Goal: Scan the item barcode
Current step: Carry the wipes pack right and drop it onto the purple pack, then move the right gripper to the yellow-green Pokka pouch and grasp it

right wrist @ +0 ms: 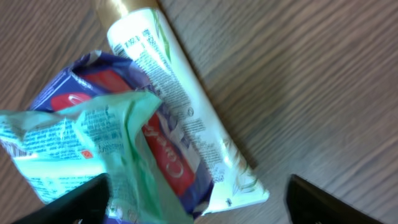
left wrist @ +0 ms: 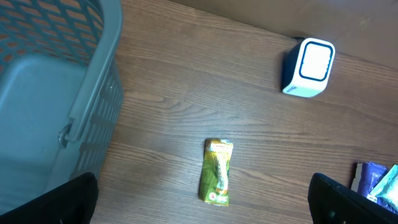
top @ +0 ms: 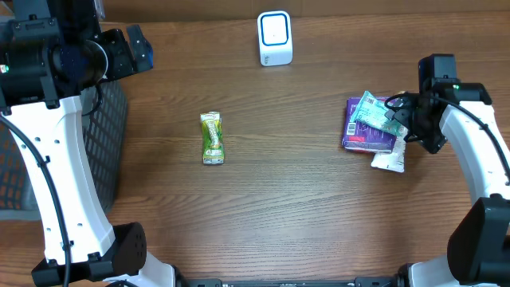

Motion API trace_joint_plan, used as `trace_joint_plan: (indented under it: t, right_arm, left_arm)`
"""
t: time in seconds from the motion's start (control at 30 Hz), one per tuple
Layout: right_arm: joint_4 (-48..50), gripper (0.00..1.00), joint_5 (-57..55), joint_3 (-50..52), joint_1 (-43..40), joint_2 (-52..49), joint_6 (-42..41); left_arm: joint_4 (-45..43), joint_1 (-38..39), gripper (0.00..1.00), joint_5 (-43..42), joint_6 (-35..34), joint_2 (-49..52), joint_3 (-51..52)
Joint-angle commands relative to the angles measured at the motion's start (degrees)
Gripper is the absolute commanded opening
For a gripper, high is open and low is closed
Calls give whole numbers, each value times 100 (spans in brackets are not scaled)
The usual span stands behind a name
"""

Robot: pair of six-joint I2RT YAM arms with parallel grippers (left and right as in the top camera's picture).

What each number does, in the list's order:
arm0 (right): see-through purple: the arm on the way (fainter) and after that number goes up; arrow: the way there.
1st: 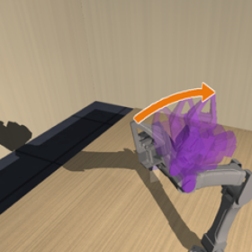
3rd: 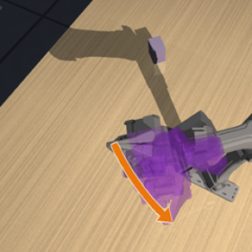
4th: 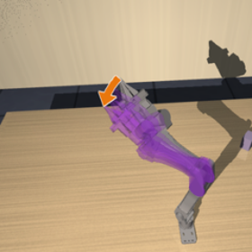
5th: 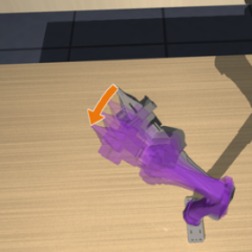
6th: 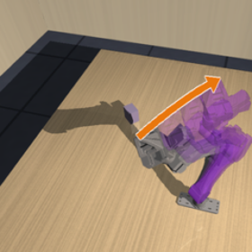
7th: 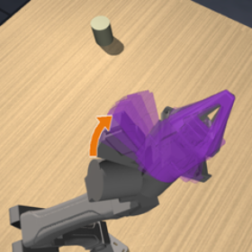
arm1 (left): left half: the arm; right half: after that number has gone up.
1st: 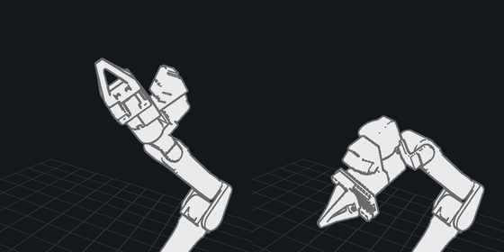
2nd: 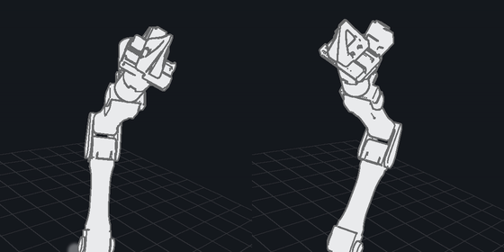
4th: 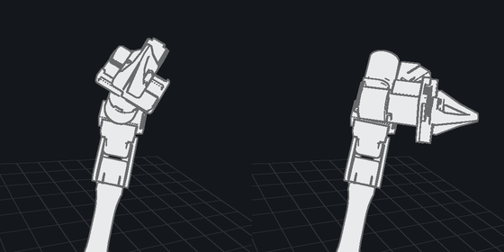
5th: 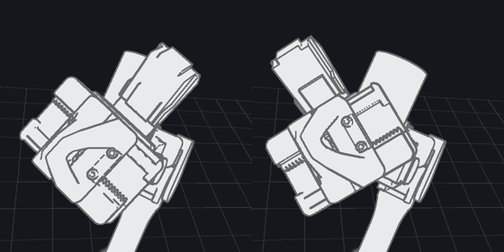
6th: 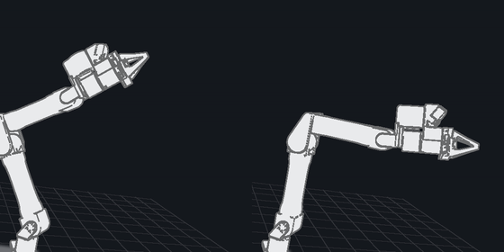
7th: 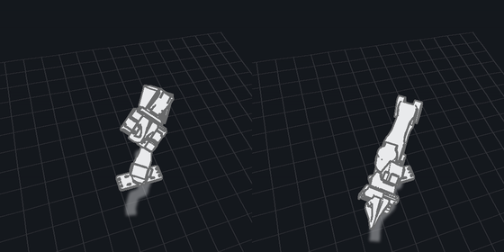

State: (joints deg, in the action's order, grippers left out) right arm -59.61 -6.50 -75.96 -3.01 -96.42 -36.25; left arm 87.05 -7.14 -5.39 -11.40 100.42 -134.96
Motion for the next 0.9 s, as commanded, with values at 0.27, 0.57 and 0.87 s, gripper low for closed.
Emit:
trace_joint_plan:
  t: [0.27,0.57,0.87]
  right_arm:
    - [-382,100,2017,-1377,411,378,221]
    - [946,100,2715,-1110,1788,-68,138]
    - [1812,100,2883,-1108,3237,-1128,195]
  left_arm:
    - [-24,9,100,-20,111,26,-90]
    - [-26,7,100,-17,111,35,-90]
    - [-26,7,99,-17,111,35,-90]
